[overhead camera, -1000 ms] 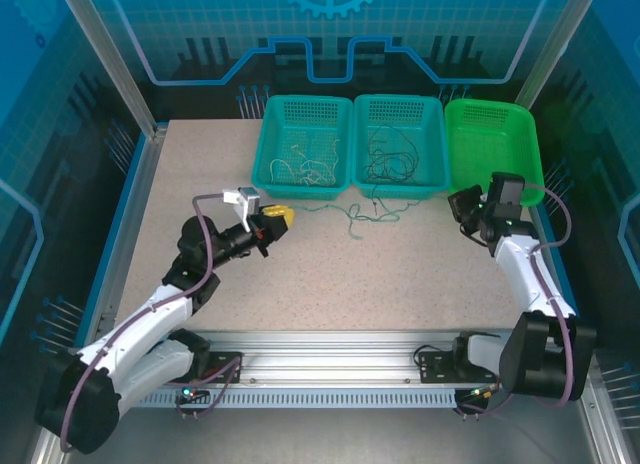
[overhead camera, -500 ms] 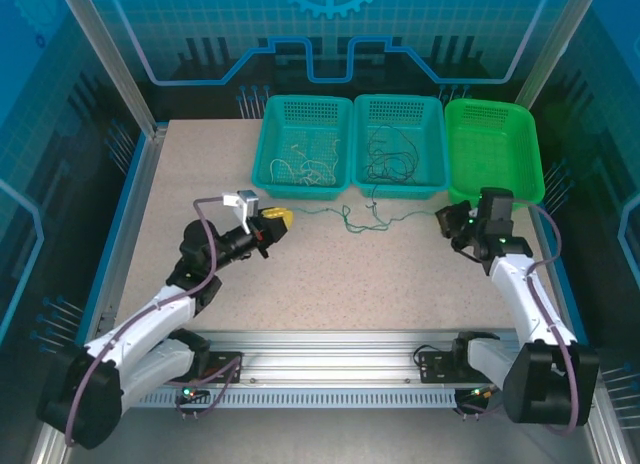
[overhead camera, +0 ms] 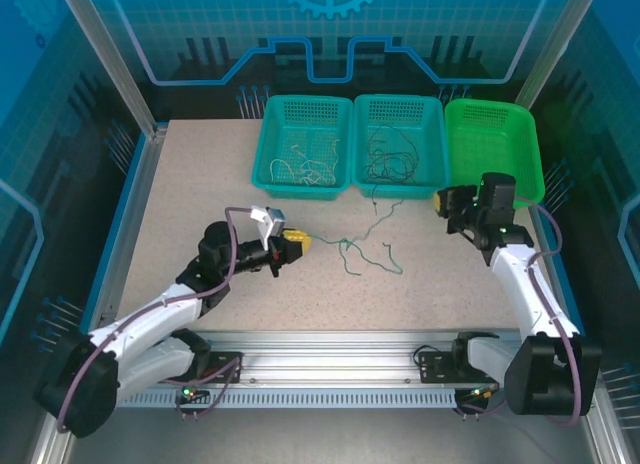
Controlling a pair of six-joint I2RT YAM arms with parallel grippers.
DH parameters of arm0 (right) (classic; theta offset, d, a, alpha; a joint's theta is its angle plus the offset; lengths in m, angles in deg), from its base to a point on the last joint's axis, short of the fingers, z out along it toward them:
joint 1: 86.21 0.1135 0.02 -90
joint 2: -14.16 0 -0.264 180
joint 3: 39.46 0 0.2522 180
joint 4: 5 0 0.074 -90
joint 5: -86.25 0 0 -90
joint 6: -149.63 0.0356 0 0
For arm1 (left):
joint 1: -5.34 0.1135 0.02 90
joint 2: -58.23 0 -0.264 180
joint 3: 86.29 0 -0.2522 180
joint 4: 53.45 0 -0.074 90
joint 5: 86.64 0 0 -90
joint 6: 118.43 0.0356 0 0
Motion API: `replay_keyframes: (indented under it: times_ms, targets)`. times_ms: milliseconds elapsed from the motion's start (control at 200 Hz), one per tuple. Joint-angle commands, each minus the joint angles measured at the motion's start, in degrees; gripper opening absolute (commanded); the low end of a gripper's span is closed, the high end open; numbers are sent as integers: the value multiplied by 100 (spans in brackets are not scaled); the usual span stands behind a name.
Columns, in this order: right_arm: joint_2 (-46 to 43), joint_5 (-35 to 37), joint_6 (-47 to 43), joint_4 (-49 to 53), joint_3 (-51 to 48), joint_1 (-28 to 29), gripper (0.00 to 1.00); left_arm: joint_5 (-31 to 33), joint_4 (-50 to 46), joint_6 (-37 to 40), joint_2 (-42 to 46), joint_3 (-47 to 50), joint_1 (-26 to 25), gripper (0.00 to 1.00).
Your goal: Untangle the cables
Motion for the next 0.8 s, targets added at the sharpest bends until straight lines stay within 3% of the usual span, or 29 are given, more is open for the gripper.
replay_keyframes:
  times_ms: [0, 165, 240, 425, 615, 790]
  targets:
    - [-224, 592, -91, 61, 189, -536, 0, 175, -718, 755, 558, -101, -17, 0]
    - [-217, 97, -90, -252, 219, -1147, 0, 188, -814, 842, 677, -39, -20, 0]
    - [-203, -107, -39, -313, 298, -1390, 0, 536, -791, 805, 583, -40, -20, 0]
    - [-350, 457, -804, -152, 784, -1720, 0, 1356, -745, 748, 828, 13, -18, 0]
    - [-25, 140, -705, -1833, 798, -1981, 0, 1396, -806, 753, 1192, -67, -19, 0]
    - [284, 901, -1159, -2469, 1059, -2025, 0, 1429, -784, 769, 1147, -40, -20, 0]
